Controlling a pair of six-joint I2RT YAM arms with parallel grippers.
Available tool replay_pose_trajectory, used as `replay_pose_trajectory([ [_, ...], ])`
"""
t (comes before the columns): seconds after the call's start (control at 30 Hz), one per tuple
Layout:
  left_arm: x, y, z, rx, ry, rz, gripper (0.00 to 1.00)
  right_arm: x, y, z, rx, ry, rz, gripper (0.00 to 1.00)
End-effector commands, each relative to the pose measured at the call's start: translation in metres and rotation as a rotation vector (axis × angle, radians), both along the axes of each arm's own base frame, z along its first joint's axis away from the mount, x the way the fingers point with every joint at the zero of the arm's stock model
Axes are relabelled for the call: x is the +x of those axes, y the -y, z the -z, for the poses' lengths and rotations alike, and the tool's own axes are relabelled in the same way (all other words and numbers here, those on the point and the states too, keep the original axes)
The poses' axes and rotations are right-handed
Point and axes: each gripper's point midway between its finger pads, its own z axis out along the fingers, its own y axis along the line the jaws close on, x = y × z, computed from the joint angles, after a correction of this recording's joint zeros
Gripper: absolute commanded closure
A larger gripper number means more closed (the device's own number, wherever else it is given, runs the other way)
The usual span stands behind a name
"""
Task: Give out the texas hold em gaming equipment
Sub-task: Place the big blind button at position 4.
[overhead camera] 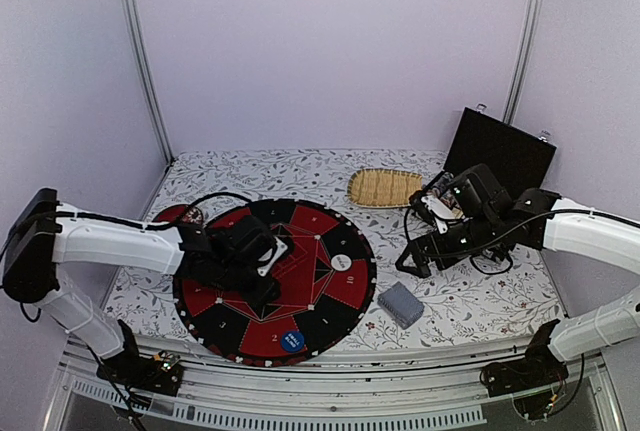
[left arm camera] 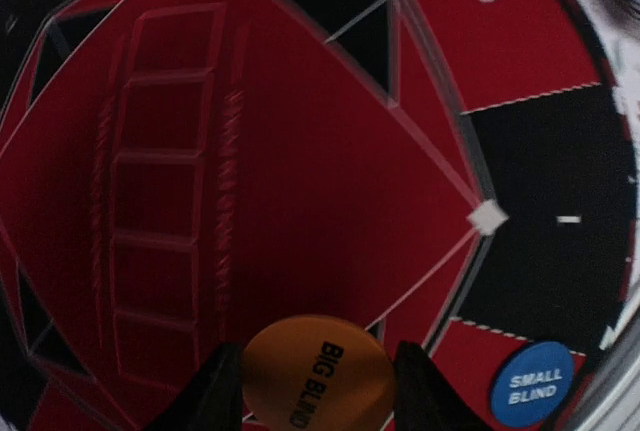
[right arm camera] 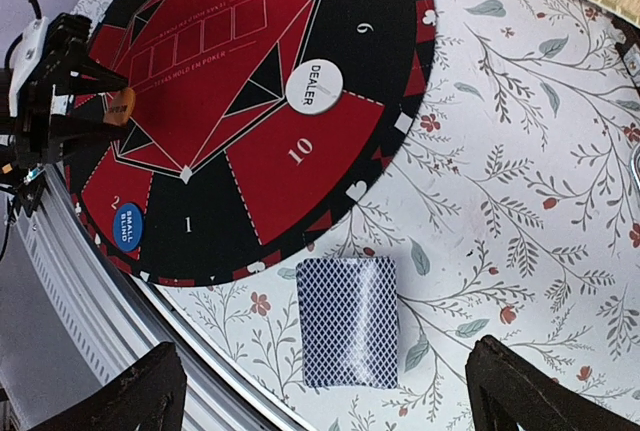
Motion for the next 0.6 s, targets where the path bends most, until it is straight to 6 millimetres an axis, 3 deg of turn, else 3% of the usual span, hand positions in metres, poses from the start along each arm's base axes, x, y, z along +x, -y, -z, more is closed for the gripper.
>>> replay_pose_trajectory([
  [0.0, 0.024, -0.081, 0.0, -0.021, 0.041, -0.51, 0.55, 0.01, -0.01, -0.015, 0.016, 0.04, -0.037, 0.0],
  [0.23, 0.037, -0.183, -0.002, -0.021, 0.12, -0.886, 0.54, 0.01, -0.014, -0.018, 0.032, 0.062, -0.068, 0.01],
  [0.47, 0.034, -0.241, 0.01, -0.051, 0.103, -1.134, 0.6, 0.013, -0.013, -0.023, 0.016, 0.103, -0.092, 0.01],
  [0.57, 0.034, -0.254, 0.018, -0.034, 0.081, -1.19, 0.61, 0.015, -0.014, -0.026, 0.011, 0.12, -0.104, 0.01],
])
